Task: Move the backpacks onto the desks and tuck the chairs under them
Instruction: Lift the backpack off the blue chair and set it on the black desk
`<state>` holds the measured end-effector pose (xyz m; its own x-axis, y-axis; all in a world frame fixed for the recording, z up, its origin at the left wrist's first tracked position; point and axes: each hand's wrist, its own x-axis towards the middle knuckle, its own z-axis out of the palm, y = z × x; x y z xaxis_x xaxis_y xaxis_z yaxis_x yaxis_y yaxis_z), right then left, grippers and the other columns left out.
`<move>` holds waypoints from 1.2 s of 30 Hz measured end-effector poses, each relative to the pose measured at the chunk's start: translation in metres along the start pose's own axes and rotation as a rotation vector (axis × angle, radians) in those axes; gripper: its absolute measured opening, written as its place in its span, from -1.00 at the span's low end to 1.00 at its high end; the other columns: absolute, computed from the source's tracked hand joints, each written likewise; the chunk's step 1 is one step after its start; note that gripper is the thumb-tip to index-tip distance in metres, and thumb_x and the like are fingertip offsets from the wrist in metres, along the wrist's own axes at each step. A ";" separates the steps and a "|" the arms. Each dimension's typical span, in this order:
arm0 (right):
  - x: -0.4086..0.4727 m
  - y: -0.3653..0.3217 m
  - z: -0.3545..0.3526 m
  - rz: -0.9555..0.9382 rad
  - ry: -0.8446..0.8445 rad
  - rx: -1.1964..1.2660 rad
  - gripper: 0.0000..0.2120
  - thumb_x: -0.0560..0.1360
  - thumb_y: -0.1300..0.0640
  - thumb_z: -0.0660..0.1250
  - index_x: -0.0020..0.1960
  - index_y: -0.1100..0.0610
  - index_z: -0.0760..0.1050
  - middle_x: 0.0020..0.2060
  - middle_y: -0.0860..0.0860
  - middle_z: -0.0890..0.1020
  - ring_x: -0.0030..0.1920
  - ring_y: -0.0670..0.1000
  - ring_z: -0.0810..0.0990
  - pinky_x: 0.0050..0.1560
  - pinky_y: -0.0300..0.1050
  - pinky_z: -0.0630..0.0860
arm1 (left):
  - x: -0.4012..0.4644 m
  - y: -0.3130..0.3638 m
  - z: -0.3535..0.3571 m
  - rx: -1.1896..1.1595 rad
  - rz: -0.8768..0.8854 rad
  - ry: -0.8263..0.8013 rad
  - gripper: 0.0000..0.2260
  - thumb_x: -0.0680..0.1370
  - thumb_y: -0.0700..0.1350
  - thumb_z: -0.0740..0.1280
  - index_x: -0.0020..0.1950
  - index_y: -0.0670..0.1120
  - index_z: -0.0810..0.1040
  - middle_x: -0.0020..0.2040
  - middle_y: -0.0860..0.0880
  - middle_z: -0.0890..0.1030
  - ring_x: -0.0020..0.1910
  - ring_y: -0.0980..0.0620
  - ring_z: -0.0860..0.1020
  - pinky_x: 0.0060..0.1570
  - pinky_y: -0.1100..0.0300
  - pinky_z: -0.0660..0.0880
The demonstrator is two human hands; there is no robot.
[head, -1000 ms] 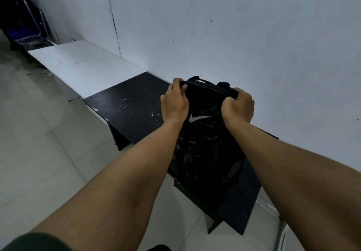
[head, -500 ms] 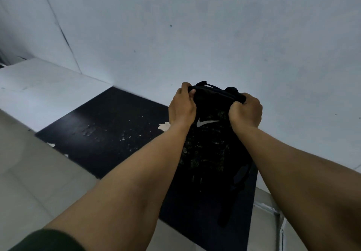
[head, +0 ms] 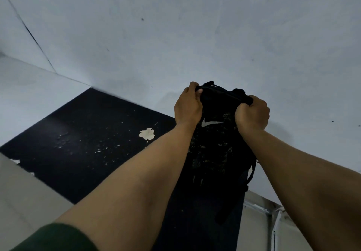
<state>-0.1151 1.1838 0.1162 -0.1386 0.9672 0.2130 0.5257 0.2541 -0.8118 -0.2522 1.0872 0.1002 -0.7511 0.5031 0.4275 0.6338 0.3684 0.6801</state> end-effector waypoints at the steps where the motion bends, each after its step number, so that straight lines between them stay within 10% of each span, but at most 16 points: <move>1: 0.009 0.003 0.001 0.005 0.004 0.000 -0.80 0.22 0.19 0.03 -0.37 0.09 0.43 -0.44 -0.02 0.52 -0.41 0.02 0.49 -0.41 -0.19 0.27 | 0.007 0.003 0.008 0.008 0.002 -0.007 -0.80 0.68 0.04 0.04 0.12 0.01 0.40 -0.04 0.02 0.58 -0.18 0.03 0.47 -0.25 0.13 0.36; 13: 0.100 0.030 0.020 0.024 -0.092 0.039 -0.85 0.28 0.23 0.05 -0.43 0.08 0.27 -0.47 -0.02 0.45 -0.46 0.00 0.39 -0.45 -0.16 0.20 | 0.076 0.027 0.081 0.063 -0.037 -0.082 -0.76 0.66 0.05 0.14 0.18 -0.02 0.50 -0.03 -0.02 0.60 -0.07 -0.04 0.55 -0.17 0.12 0.40; 19: 0.127 0.046 0.029 0.014 -0.234 0.118 -0.73 0.39 0.29 0.14 0.07 0.10 0.38 -0.18 -0.02 0.52 -0.22 -0.09 0.51 -0.35 -0.25 0.35 | 0.098 0.029 0.105 0.183 -0.081 -0.121 -0.74 0.64 0.12 0.16 0.18 0.03 0.52 0.00 -0.03 0.63 -0.05 -0.07 0.58 -0.16 0.12 0.37; 28: 0.144 0.067 0.039 -0.137 -0.151 -0.322 -0.65 0.47 0.16 0.31 0.24 0.12 0.43 0.21 0.16 0.47 0.20 0.18 0.47 0.14 0.09 0.46 | 0.111 0.030 0.129 -0.001 -0.213 -0.227 -0.73 0.61 -0.01 0.27 0.22 -0.13 0.36 0.07 -0.12 0.52 0.04 -0.10 0.51 -0.10 0.06 0.46; 36: 0.138 0.054 0.043 -0.113 -0.095 -0.346 -0.40 0.43 -0.08 0.47 0.29 0.19 0.31 0.23 0.16 0.43 0.18 0.20 0.48 0.04 0.14 0.51 | 0.105 0.031 0.136 0.305 -0.140 -0.252 -0.62 0.60 0.06 0.23 0.32 -0.13 0.36 0.30 -0.20 0.37 0.26 -0.17 0.35 0.17 -0.01 0.37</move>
<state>-0.1414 1.3307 0.0781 -0.2810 0.9327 0.2263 0.7527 0.3604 -0.5509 -0.2864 1.2577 0.0849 -0.7893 0.5933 0.1581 0.5826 0.6424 0.4979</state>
